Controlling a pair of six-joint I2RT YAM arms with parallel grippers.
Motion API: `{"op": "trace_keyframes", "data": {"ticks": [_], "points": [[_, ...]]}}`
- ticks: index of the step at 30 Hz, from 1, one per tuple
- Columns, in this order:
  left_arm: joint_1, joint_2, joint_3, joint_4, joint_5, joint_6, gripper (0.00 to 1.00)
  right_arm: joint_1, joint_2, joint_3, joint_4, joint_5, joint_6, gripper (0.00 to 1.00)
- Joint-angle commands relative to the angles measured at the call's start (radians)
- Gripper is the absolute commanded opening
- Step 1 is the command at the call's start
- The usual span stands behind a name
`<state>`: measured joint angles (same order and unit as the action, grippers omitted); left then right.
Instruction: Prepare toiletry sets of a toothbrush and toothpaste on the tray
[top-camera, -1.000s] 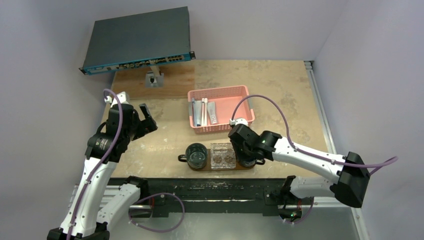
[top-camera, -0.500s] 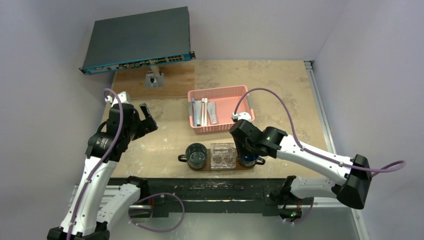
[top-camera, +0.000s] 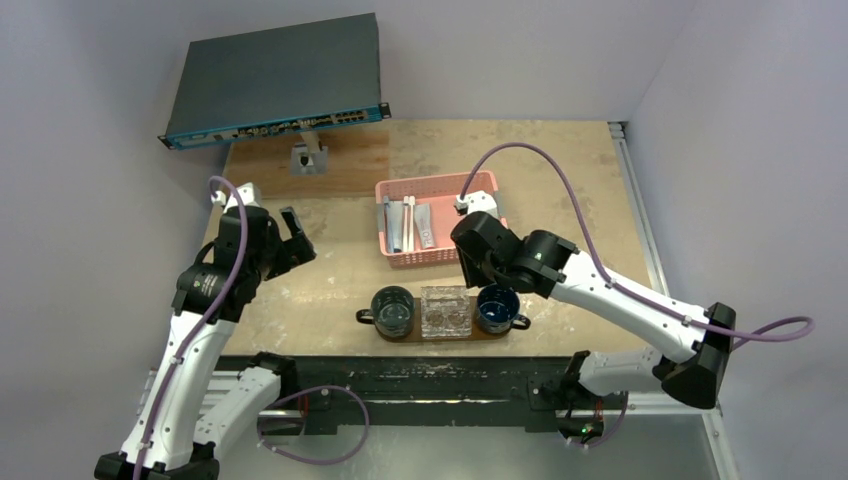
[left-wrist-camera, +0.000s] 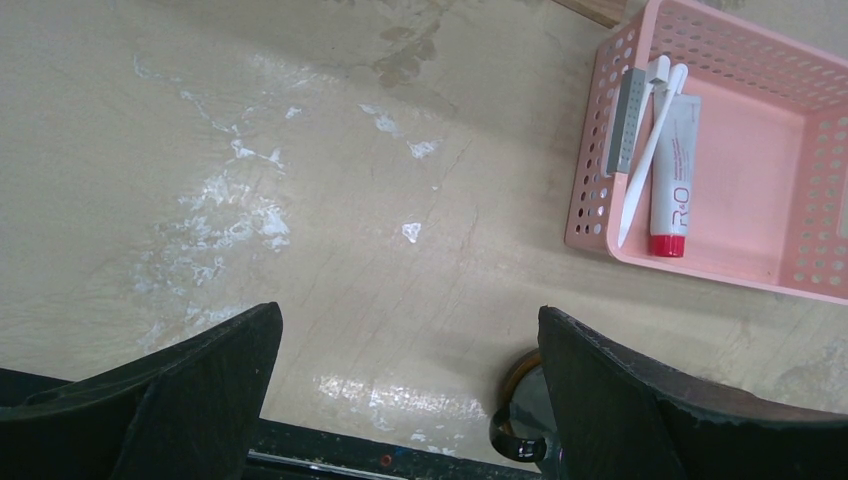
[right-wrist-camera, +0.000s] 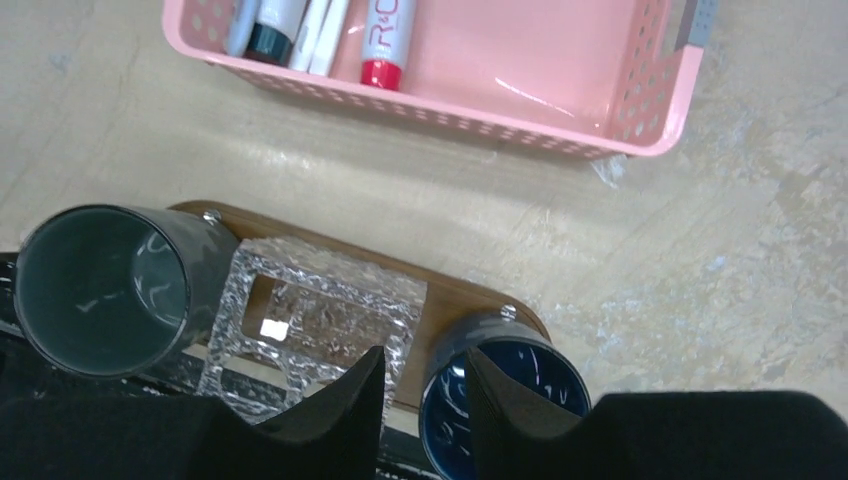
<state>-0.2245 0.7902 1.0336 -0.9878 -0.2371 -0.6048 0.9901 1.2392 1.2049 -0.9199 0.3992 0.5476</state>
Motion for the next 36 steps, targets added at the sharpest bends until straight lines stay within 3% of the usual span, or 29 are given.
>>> {"op": "trace_keyframes", "data": {"ticks": [1,15,25,36], "points": [[0.005,0.004,-0.006,0.037,0.022,0.034,1.00,0.004,0.056,0.091,0.047,0.045,-0.072,0.37],[0.005,0.025,-0.031,0.090,0.144,0.105,1.00,-0.080,0.291,0.296,0.199,-0.008,-0.215,0.43],[0.006,0.111,-0.044,0.123,0.267,0.145,1.00,-0.174,0.451,0.403,0.300,-0.170,-0.195,0.45],[0.006,0.183,-0.063,0.158,0.370,0.164,1.00,-0.222,0.665,0.543,0.328,-0.172,-0.149,0.46]]}}
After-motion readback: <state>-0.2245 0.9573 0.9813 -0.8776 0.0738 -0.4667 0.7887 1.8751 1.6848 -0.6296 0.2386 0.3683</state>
